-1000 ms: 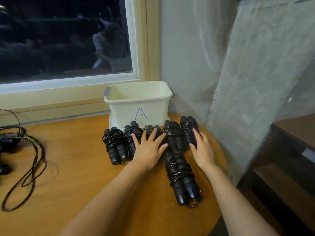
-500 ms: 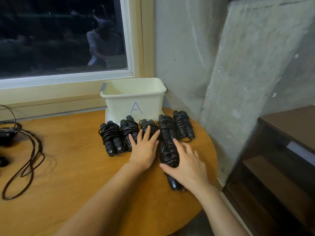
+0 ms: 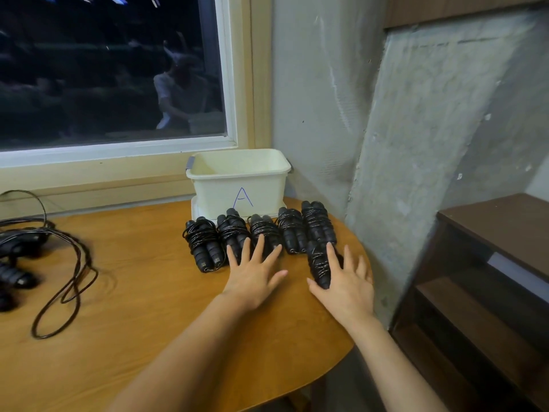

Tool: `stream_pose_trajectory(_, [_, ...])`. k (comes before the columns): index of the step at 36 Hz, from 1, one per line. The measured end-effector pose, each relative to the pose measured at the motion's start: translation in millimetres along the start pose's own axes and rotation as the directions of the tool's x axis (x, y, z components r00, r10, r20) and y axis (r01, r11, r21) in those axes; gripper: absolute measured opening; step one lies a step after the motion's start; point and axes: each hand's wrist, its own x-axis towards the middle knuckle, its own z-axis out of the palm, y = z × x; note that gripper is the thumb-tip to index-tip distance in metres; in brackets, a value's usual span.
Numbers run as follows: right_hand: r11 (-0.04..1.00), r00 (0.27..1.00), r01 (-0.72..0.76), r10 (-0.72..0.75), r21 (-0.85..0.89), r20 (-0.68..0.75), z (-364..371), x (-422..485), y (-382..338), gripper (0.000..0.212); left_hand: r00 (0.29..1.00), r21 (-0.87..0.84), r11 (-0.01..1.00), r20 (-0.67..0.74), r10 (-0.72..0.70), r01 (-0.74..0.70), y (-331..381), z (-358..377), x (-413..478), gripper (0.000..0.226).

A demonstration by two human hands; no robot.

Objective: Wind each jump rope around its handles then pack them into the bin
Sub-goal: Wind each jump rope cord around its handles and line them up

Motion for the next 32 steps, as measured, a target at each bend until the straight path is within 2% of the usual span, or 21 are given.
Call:
stream_pose_trajectory(3, [0.998, 0.995, 0.058, -0.06, -0.031, -0.081, -4.7, -3.5, -7.6, 0.087, 1.0, 0.023, 0.999, 0.008, 0.024, -0.024, -2.5, -2.0, -6.6, 0.066])
stream_pose_trajectory(11, [0.963, 0.953, 0.267, -0.257, 0.046, -0.163, -20.6, -11.2, -62.7, 0.07, 0.999, 0.021, 1.0, -0.05, 0.021, -0.02, -29.9, -19.3, -35.1, 0.062])
stream_pose_trajectory(20, [0.846, 0.846, 0.528, -0.516, 0.076, -0.135, -6.4, -15.9, -206.2, 0.061, 0.968, 0.058, 0.971, -0.113, -0.224, 0.232, -160.0, -43.1, -103.7, 0.062])
stream_pose_trajectory(27, [0.7, 0.716, 0.695, -0.694, 0.162, -0.073, 25.1, -26.1, -329.4, 0.058, 0.877, 0.019, 0.887, -0.158, -0.453, 0.462, -270.2, -49.4, -155.0, 0.06])
stream_pose_trajectory(32, [0.602, 0.607, 0.776, -0.794, 0.188, 0.038, 53.8, -25.0, -386.8, 0.054, 0.717, -0.049, 0.724, -0.107, -0.689, 0.688, -333.7, -45.9, -162.6, 0.06])
